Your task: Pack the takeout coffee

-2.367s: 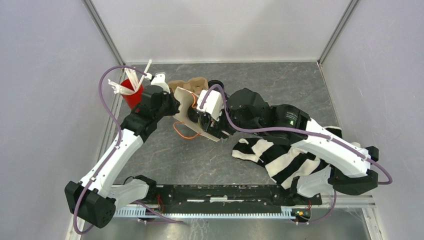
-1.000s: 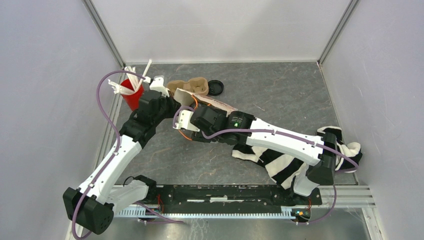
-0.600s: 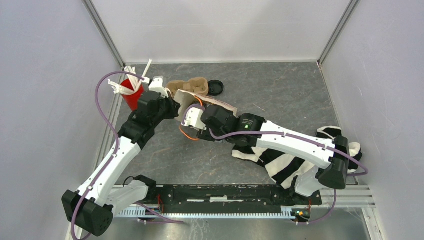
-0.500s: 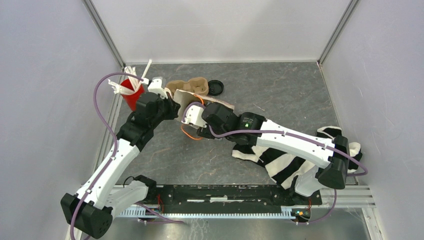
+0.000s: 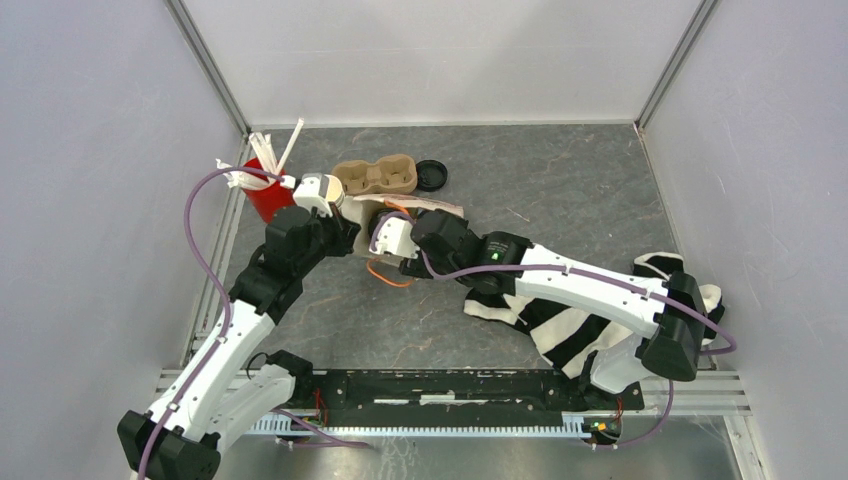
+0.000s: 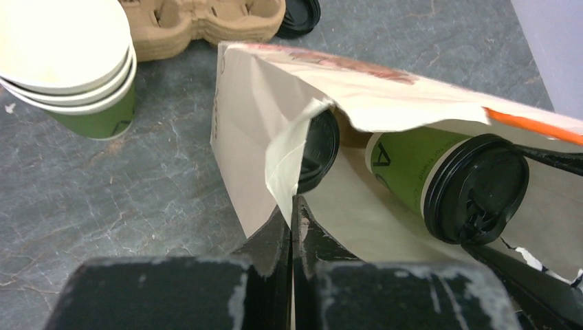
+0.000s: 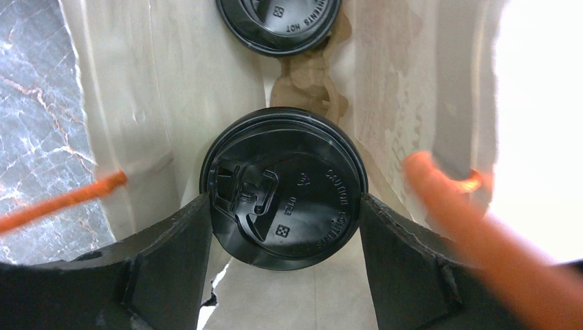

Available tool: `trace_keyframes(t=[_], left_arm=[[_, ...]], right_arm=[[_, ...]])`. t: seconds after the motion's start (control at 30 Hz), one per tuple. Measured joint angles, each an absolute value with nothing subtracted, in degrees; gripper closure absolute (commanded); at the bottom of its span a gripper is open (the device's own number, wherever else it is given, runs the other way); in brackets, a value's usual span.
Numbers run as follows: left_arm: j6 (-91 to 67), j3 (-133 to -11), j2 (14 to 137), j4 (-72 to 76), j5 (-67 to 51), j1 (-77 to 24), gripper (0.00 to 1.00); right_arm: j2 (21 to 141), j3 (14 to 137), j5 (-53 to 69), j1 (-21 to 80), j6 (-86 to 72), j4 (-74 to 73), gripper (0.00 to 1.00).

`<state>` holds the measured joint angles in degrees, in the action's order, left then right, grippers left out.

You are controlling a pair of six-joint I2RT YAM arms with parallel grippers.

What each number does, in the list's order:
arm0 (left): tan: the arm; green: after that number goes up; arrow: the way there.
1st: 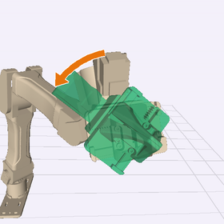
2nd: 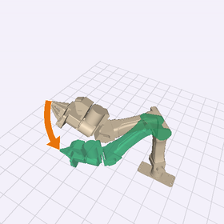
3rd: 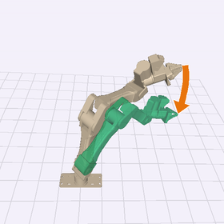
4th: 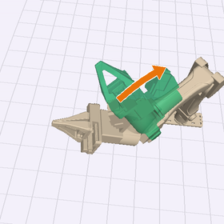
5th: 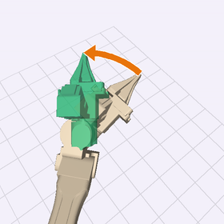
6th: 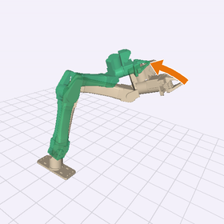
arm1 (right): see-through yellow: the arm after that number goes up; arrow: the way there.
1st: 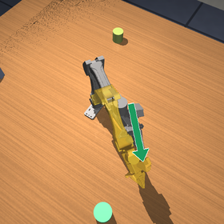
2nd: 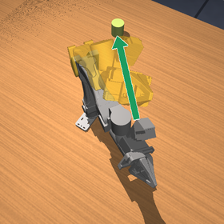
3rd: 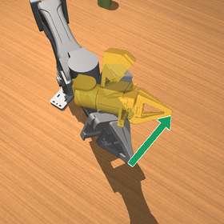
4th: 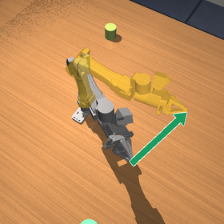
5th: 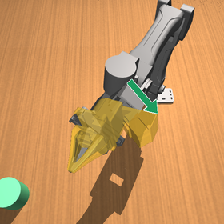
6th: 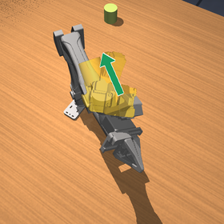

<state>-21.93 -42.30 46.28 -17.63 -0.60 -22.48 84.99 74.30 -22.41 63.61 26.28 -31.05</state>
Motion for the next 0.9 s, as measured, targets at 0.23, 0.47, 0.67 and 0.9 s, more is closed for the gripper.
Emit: trace_keyframes(t=[0.23,0.47,0.67,0.9], left_arm=[[-21.9,-39.7,44.2,-16.7,-2.3,-22.5,0.98],[-22.0,-39.7,42.8,-16.7,-5.2,-22.5,0.98],[-22.3,-39.7,43.1,-17.0,-6.2,-22.5,0.98],[-23.8,-42.8,47.3,-18.9,-6.1,-22.5,0.98]], right_arm=[[84.2,72.8,-19.9,63.0,31.5,-27.9,0.46],[84.2,73.4,-17.7,60.8,33.2,-27.7,0.47],[84.1,74.7,-13.7,60.4,34.7,-28.1,0.48],[82.5,73.6,-9.0,58.6,34.9,-27.9,0.48]])
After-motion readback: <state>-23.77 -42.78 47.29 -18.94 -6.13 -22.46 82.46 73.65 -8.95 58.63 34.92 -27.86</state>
